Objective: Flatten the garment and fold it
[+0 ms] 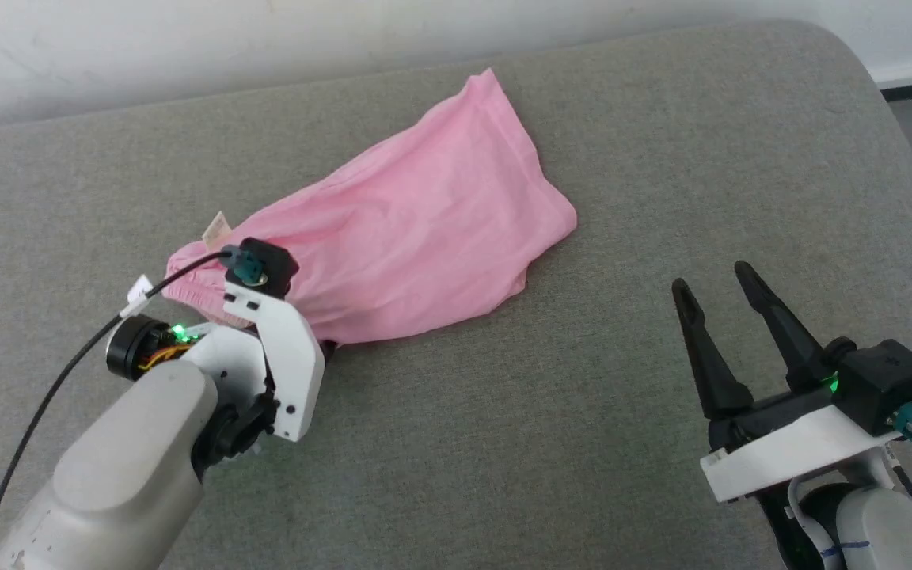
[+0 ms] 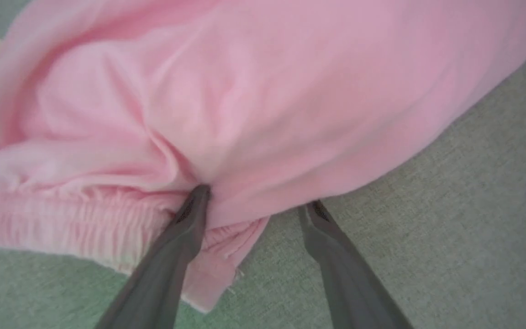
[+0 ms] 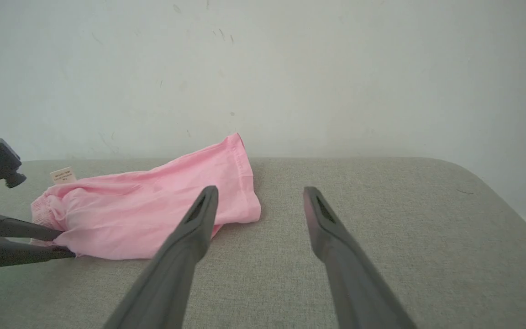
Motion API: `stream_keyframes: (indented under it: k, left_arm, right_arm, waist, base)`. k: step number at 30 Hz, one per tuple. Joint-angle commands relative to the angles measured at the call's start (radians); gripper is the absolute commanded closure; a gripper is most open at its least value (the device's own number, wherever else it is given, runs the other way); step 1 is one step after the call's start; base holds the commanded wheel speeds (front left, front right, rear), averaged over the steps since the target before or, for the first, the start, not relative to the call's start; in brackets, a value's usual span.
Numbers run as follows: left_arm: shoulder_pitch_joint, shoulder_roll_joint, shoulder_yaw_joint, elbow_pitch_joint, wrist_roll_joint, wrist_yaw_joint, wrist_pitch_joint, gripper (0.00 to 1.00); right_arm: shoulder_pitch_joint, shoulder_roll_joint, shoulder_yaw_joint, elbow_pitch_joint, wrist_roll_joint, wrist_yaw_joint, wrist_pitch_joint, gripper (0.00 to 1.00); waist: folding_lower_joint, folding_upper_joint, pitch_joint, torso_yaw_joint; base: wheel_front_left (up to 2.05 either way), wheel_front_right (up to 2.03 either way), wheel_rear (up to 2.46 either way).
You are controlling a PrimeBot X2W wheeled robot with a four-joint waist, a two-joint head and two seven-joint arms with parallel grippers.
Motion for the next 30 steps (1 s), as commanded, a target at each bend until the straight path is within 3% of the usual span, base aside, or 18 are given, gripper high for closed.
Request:
stream_keyframes:
  k: [1,3,4,5,6,7,16,24,30]
  left_arm:
    - [0.034,-0.008,-0.029,0.041,0.0,-0.005,0.03,0.0]
    - [0.044,-0.017,-0.05,0.069,-0.012,-0.018,0.069,0.0]
    - [0.052,-0.022,-0.059,0.077,-0.023,-0.027,0.09,0.14]
    - [0.057,-0.025,-0.064,0.081,-0.032,-0.033,0.104,0.59]
    - [0.06,-0.024,-0.067,0.081,-0.033,-0.035,0.108,0.94]
    - [0.065,-0.025,-0.068,0.079,-0.037,-0.035,0.109,1.0]
    - [0.053,-0.019,-0.032,-0.013,0.015,0.019,-0.035,1.0]
    - [-0.001,-0.049,-0.035,-0.126,0.059,0.026,-0.105,1.0]
    - [-0.029,-0.071,-0.046,-0.152,0.079,0.025,-0.131,1.0]
  right_arm:
    - [0.008,0.003,-0.002,-0.004,0.006,-0.001,0.003,0.0]
    - [0.007,0.002,-0.006,-0.001,0.013,-0.001,0.006,0.0]
    - [0.005,0.0,-0.01,0.003,0.018,-0.001,0.01,0.0]
    - [0.002,-0.003,-0.013,0.007,0.022,-0.001,0.015,0.0]
    - [-0.006,-0.007,-0.015,0.014,0.031,-0.001,0.02,0.0]
    - [-0.017,-0.015,-0.013,0.025,0.04,-0.001,0.029,0.0]
    - [-0.241,-0.103,0.038,0.247,0.201,-0.001,0.2,0.0]
    - [-0.529,-0.145,0.144,0.542,0.34,-0.001,0.382,0.0]
    - [-0.692,-0.142,0.246,0.732,0.393,-0.001,0.494,0.0]
  waist:
    - [0.0001,0.0,0.008,-0.008]
    - [0.0001,0.0,0.008,-0.009]
    - [0.0001,0.0,0.006,-0.007]
    - [0.0001,0.0,0.005,-0.006]
    - [0.0001,0.0,0.003,-0.004]
    - [0.0001,0.0,0.001,-0.002]
    - [0.0001,0.0,0.003,0.066]
    - [0.0001,0.0,0.066,0.159]
    - [0.0001,0.0,0.105,0.2]
  base:
    - [0.0,0.0,0.0]
    - [0.0,0.0,0.0]
    - [0.0,0.0,0.0]
    - [0.0,0.0,0.0]
    - [0.0,0.0,0.0]
    - [0.0,0.0,0.0]
    - [0.0,0.0,0.0]
    - [0.0,0.0,0.0]
    - [0.0,0.0,0.0]
